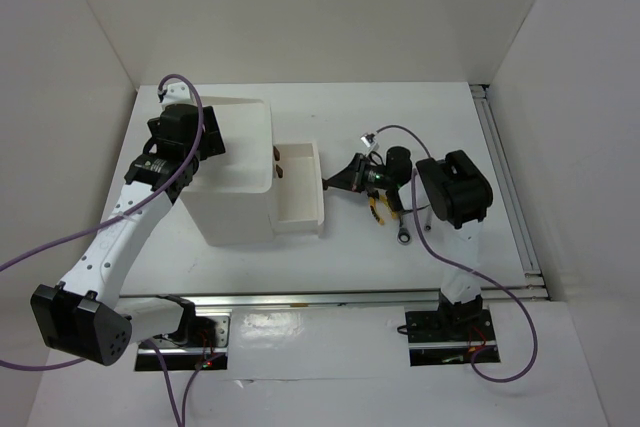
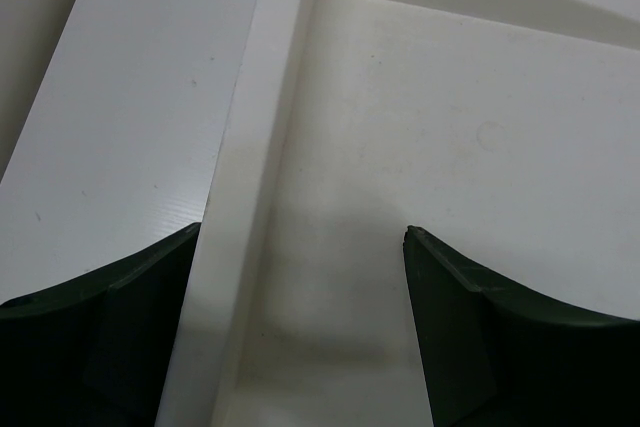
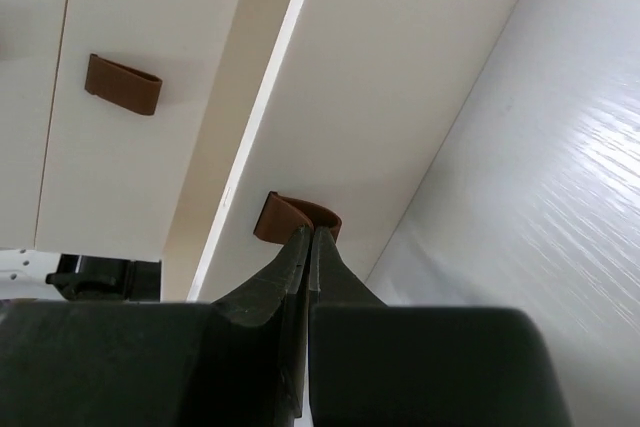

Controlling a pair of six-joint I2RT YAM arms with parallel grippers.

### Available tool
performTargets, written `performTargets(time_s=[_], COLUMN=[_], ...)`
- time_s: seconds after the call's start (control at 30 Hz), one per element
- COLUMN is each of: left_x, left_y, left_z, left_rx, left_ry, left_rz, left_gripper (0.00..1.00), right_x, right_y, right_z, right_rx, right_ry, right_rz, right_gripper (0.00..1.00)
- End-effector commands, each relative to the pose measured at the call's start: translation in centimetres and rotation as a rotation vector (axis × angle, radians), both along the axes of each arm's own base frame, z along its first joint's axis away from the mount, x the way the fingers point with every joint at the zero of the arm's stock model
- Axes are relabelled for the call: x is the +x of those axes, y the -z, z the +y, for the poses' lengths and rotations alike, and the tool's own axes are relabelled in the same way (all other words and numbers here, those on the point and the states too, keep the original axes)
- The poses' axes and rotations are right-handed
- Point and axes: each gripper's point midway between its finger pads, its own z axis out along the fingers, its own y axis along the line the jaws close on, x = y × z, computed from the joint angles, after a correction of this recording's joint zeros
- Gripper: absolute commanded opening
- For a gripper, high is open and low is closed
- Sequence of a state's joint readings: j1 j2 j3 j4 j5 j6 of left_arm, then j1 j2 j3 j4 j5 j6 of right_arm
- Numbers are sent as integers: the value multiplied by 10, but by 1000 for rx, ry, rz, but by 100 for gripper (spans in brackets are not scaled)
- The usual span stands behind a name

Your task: Sort the tools into containers

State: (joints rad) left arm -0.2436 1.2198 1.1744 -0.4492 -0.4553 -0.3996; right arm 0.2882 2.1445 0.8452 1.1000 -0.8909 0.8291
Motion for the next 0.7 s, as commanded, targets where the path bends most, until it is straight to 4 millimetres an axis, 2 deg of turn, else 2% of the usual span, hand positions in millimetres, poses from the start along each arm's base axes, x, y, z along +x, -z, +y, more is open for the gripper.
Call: performTargets(time_s=[0.0,0.03,0.1,0.13,0.17,0.27,0.3,0.37,0.4,0.47,0.5,0.57,0.6,0.63,0.67], left_x=[-34,-33,-33,-33,-33,-33,-33,-33,-33,-33,-33,-33,-33,-33,-33], left_y=[77,77,77,77,77,77,77,77,77,77,77,77,77,77,77], left_z=[-36,-34,-34,-34,-34,-34,-34,-34,-34,-34,-34,-34,-34,-34,-34], left_rx=[-57,-51,-51,-51,-51,-51,-51,-51,-51,-51,-51,-51,-51,-51,-51], left_ry=[158,151,151,151,151,151,151,151,151,151,151,151,151,151,151], left_rz=[308,306,306,306,306,306,306,306,306,306,306,306,306,306,306], left_gripper=[89,89,90,90,90,90,90,90,90,90,90,90,90,90,90], right_x=[7,5,13,11,12,17,16,22,22,19,22,22,28,31,29], right_y=[-14,-7,-13,-8,-14,-18,-16,-16,-12,-9,-18,-22,-36,-44,-42], right_z=[-15,-20,-25,-26,-27,-36,-36,-45,-46,-48,-51,-53,-57,-59,-62], right_rx=[-41,-66,-93,-105,-113,-130,-138,-172,-181,-206,-218,-239,-258,-276,-309], right_ry=[33,38,57,53,60,85,82,126,134,134,151,162,190,197,200], right_rz=[-74,-31,-71,-49,-73,-72,-71,-68,-50,-41,-72,-75,-119,-143,-125], right_gripper=[0,0,0,0,0,0,6,10,16,49,63,73,78,92,100])
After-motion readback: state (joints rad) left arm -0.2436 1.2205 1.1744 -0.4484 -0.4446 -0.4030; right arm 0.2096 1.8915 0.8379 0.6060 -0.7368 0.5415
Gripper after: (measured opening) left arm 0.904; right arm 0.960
